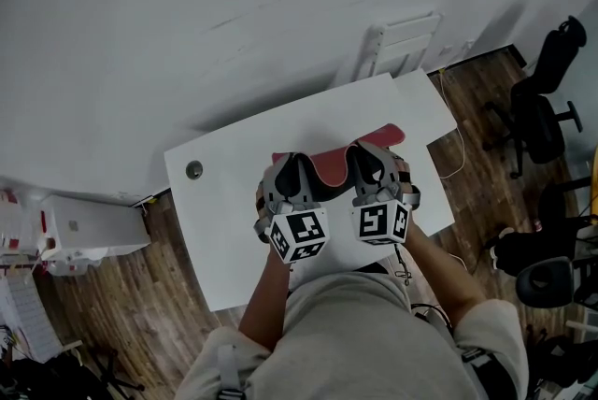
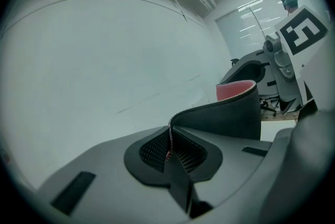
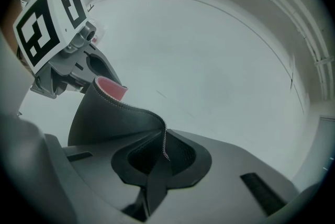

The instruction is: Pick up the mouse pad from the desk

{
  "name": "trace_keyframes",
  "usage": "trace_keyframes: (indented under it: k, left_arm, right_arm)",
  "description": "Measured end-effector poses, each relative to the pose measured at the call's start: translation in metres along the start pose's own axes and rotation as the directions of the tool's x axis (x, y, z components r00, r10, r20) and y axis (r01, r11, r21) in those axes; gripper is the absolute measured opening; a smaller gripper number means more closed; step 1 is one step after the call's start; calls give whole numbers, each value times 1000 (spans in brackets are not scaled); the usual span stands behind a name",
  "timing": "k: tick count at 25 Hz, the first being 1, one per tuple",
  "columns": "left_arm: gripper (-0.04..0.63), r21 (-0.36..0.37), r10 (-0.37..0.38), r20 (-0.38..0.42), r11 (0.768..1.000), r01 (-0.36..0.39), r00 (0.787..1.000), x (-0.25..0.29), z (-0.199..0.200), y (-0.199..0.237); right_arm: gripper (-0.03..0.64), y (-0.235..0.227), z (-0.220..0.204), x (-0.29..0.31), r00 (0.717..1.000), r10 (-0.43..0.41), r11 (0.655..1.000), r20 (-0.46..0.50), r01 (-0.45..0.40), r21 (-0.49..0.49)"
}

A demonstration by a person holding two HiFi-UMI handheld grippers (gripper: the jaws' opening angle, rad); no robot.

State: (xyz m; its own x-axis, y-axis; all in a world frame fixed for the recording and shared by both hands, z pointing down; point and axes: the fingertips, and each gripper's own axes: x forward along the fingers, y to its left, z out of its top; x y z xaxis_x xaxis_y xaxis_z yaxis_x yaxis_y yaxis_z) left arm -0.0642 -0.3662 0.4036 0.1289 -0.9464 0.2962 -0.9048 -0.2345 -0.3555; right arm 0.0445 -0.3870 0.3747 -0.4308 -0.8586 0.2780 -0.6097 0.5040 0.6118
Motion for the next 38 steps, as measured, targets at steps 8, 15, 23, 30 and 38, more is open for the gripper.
trace_keyframes:
  k: [8, 15, 23, 30, 38]
  left_arm:
    - [28, -56, 7, 69, 998, -3, 998, -5, 30, 9]
    - [28, -74, 37, 96, 997, -30, 995, -4, 45, 27]
    - [28, -118, 38, 150, 993, -20, 988, -8, 65, 37]
    - [28, -120, 42, 242, 993, -13, 969, -20, 107, 53]
    - [28, -200, 67, 341, 980, 2, 938, -46, 150, 73]
  right_arm:
    - [54, -16, 23, 1, 999, -22, 998, 47, 19, 64]
    - [54, -25, 48, 3, 996, -30, 995, 84, 22, 93]
    - [54, -40, 59, 3, 991, -60, 993, 121, 47, 110]
    - [54, -57, 82, -6, 983, -69, 985, 172, 41, 165]
    - [52, -71, 115, -20, 962, -71, 956, 264, -10, 294]
